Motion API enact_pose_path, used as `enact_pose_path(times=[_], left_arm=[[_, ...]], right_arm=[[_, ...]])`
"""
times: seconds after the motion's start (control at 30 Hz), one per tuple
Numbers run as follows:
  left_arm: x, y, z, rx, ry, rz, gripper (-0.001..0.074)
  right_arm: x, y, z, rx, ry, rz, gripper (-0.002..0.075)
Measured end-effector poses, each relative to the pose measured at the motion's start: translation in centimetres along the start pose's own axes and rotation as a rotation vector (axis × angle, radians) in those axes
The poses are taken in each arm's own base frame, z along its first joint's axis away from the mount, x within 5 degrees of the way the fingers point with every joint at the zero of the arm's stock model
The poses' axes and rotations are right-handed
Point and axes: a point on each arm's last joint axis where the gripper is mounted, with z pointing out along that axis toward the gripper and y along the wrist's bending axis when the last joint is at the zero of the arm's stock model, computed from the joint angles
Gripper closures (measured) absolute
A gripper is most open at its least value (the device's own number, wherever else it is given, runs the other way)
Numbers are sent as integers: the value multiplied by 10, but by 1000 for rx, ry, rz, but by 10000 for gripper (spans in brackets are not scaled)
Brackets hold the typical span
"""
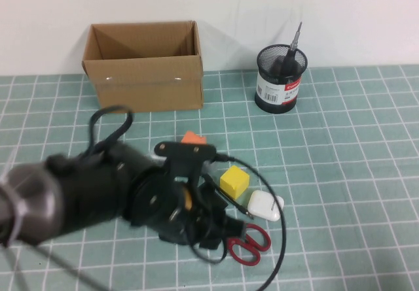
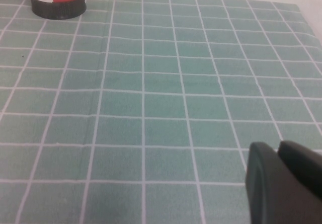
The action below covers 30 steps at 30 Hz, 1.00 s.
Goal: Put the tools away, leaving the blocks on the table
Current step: Pick up the scissors from the table
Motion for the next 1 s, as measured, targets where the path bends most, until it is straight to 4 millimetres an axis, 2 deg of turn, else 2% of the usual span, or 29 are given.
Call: enact_pose_path(times=[0.17,0.53,0.6,0.8,1.0], left_arm=[[-18,-5,13,-28,61,-15,459],[-40,-13,48,-58,128,-46,454],[-42,-13,51,-62,137,-51,426],[-45,-10,53,-72,147,-76,267],[-48,-3,55,-90,136,-175,239]], right_arm=[[0,0,0,0,0,0,733],[0,0,0,0,0,0,733],[0,0,0,0,0,0,733],[0,0,0,0,0,0,733],[0,0,0,0,0,0,733]])
